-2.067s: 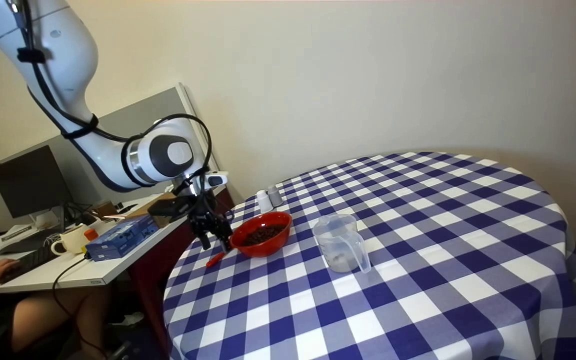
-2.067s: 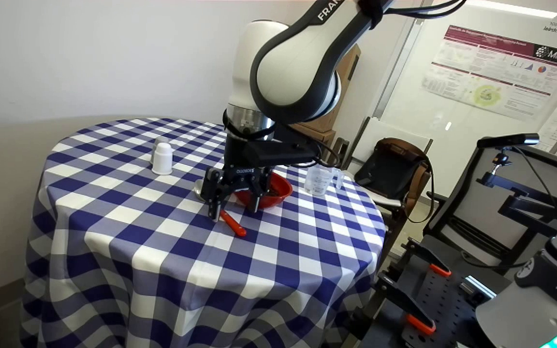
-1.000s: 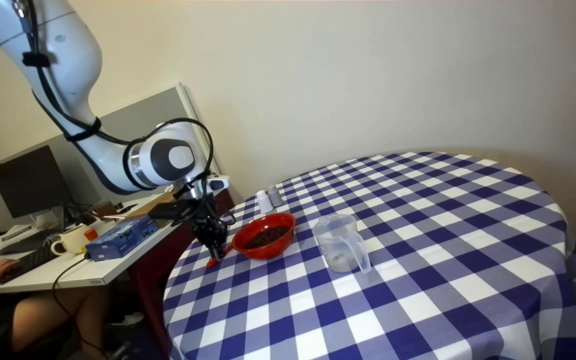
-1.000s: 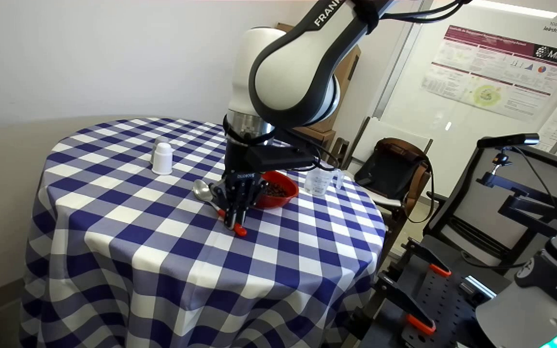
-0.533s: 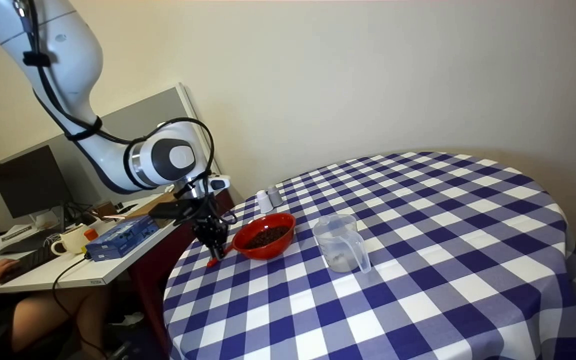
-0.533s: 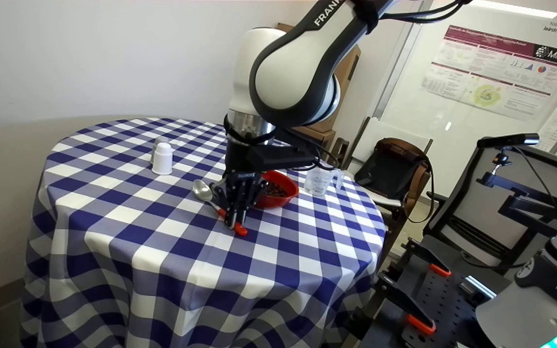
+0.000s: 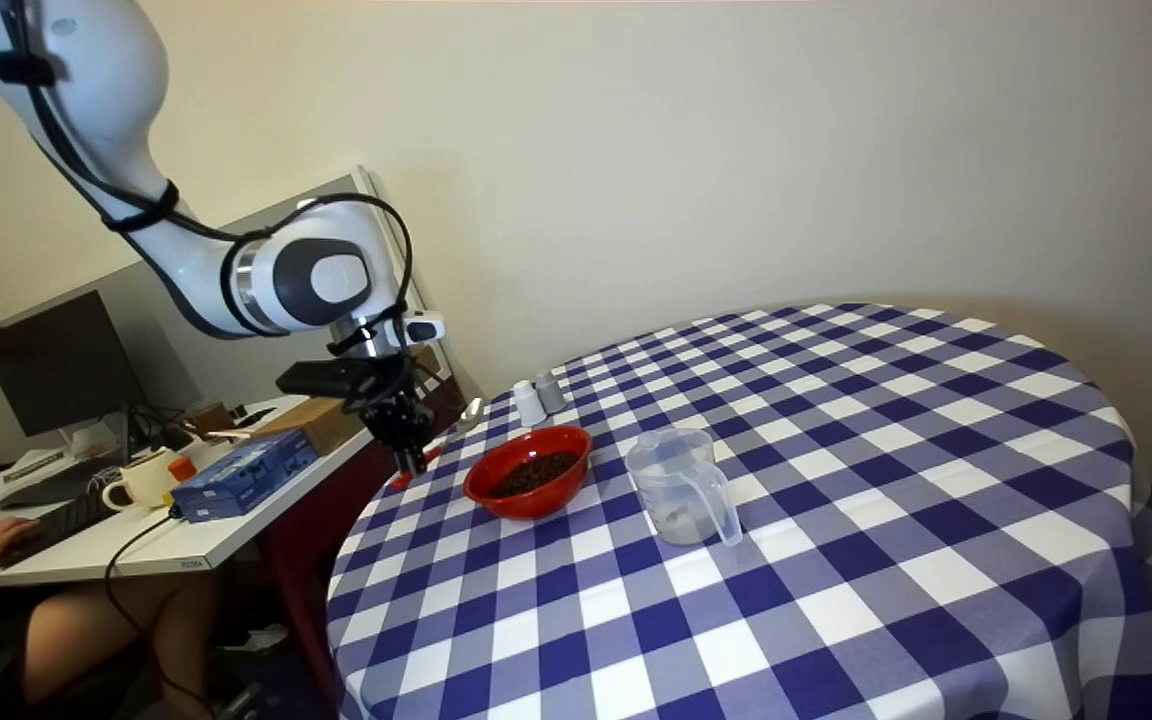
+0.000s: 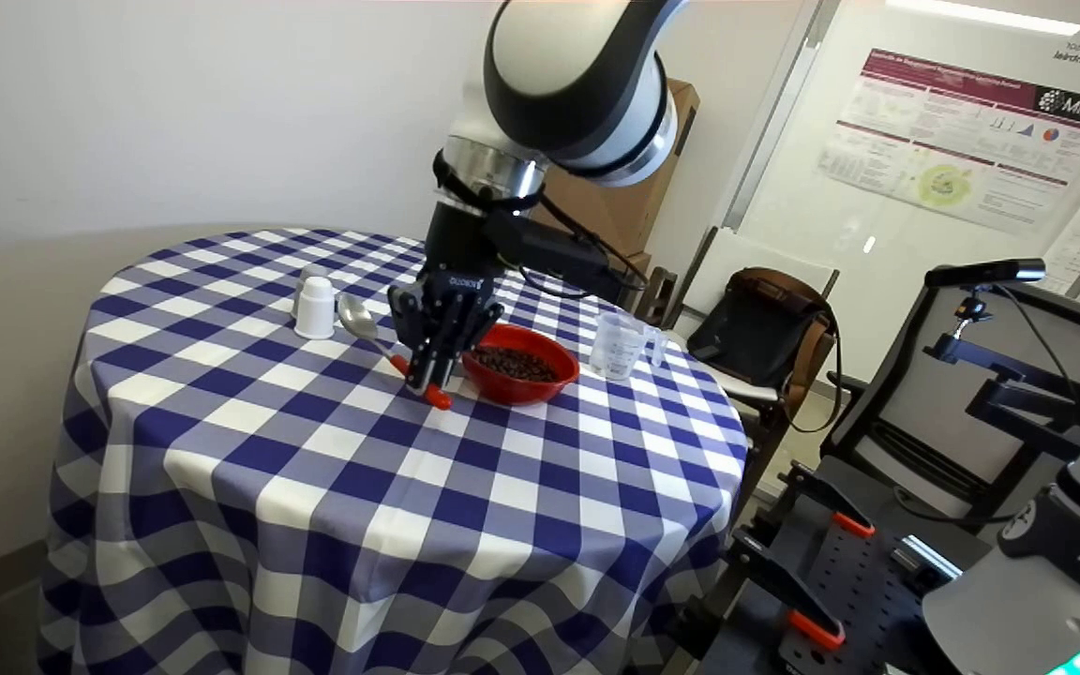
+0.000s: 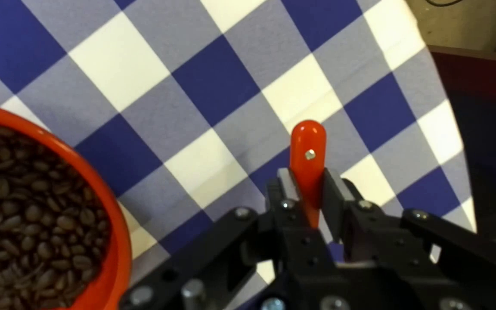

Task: Use the spoon on the table to scoop some of the contents in the red bowl into the clear jug then put the spoon in the red bowl

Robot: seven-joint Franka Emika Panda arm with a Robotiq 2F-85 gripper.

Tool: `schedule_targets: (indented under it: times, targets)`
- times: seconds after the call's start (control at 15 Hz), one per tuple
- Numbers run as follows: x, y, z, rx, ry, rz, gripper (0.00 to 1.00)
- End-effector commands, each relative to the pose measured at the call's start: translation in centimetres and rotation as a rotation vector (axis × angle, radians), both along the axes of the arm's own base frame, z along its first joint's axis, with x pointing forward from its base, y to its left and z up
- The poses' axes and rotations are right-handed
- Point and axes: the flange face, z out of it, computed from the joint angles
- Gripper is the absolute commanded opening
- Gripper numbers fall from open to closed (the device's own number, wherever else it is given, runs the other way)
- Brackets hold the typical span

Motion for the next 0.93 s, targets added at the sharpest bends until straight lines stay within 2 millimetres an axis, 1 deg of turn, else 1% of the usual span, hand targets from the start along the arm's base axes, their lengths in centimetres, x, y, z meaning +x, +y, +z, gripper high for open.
schedule_targets:
  times: [0.0,0.13,0.27,0.47,0.6,0.67,0.87]
  targets:
    - [0.1,-1.2,3.9,0.162,0.018,-0.031,0.11]
    - [0.6,-2.5,5.2,0.231,0.037,-0.070,0.11]
    - [0.8,-4.8,6.1,0.266,0.064,-0.113,0.11]
    - [1.1,-9.0,7.0,0.275,0.110,-0.177,0.11]
    - [1.2,-11.6,7.0,0.243,0.157,-0.203,0.11]
    - [1.1,-12.6,7.0,0.231,0.178,-0.210,0.11]
    - [0.7,-15.0,6.7,0.181,0.242,-0.198,0.11]
